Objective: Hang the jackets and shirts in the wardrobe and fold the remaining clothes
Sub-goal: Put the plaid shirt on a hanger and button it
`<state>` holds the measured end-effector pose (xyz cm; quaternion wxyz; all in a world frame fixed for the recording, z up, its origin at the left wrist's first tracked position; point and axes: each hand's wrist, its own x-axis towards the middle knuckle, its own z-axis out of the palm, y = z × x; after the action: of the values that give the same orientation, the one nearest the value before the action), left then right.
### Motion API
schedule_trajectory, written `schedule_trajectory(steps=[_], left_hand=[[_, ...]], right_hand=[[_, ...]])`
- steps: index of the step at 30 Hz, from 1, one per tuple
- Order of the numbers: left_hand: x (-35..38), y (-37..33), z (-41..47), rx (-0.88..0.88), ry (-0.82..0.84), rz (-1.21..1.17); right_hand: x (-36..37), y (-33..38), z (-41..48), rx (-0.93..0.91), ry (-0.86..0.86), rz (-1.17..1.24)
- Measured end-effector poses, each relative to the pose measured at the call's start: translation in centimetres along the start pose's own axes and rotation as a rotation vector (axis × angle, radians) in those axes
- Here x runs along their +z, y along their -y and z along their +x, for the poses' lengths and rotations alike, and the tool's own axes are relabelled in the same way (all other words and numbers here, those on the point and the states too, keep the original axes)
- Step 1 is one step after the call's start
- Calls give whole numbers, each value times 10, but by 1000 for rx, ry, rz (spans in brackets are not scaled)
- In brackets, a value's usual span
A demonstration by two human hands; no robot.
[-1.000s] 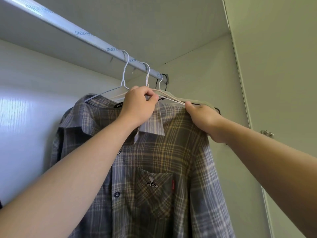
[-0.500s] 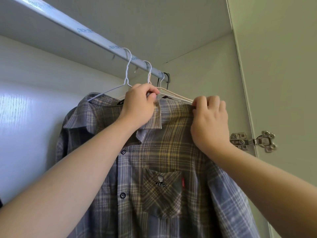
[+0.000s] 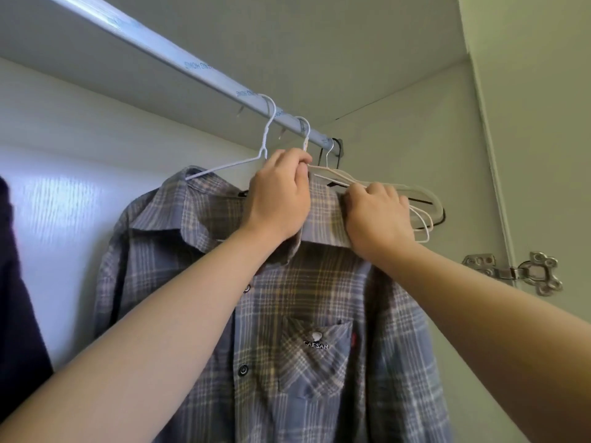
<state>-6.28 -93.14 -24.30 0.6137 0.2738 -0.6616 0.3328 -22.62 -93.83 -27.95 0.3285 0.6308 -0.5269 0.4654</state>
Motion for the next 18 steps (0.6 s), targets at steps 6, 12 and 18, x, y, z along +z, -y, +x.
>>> schedule_trajectory(steps=[6, 12, 18], left_hand=[[-67, 62, -23, -35, -367, 172], [-112, 153, -60, -648, -324, 134], [-106, 172, -84, -621, -194, -247]], right_hand=[[3, 0, -2, 29, -12, 102], [-4, 14, 1, -46, 11, 123], [-21, 48, 4, -190, -457, 426]])
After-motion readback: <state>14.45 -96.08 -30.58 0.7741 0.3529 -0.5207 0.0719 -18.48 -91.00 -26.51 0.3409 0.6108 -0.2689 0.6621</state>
